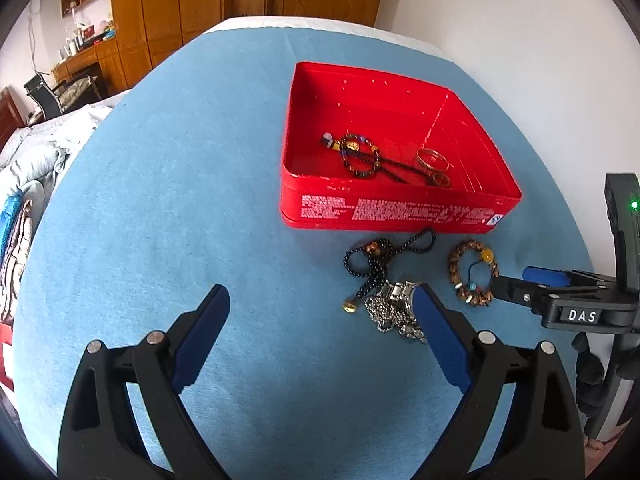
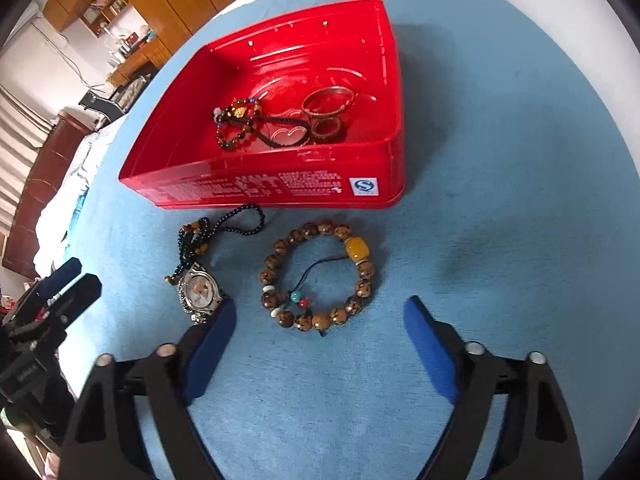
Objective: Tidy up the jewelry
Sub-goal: 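Move the left tool to the silver watch while the right tool reaches the brown bead bracelet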
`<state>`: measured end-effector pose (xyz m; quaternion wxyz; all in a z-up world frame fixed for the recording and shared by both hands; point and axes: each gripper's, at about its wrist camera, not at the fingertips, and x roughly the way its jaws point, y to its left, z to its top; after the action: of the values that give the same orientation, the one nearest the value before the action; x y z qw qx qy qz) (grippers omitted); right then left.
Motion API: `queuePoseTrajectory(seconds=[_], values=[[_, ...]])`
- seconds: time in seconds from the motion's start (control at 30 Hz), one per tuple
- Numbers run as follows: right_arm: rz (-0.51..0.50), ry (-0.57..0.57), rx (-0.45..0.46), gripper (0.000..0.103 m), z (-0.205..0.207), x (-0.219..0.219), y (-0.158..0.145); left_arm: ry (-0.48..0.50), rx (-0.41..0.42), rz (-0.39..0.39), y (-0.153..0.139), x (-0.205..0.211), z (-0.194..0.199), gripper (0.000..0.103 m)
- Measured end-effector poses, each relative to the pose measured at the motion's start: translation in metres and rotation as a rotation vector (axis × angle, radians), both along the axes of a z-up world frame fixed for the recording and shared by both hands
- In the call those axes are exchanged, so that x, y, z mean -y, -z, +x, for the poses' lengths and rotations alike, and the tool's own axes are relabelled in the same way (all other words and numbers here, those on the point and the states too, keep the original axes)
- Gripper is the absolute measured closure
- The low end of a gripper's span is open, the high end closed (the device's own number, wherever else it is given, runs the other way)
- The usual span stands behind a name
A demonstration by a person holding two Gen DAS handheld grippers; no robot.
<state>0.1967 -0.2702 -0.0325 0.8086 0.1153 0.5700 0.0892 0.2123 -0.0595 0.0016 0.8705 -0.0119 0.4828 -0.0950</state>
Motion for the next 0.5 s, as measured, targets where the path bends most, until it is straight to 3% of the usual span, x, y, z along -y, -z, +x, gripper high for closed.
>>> queuePoseTrajectory(seconds=[0.3, 0.5], values=[[-0.024, 0.025, -0.035, 0.048, 0.016, 0.009, 0.016, 0.026, -0.024, -0.007, 0.007, 0.014, 0.003, 0.013], [-0.058, 0.01, -0.03, 0.05, 0.026, 0.006, 0.023, 0.087, -0.072, -0.03, 0.015, 0.034, 0.006, 0.035]])
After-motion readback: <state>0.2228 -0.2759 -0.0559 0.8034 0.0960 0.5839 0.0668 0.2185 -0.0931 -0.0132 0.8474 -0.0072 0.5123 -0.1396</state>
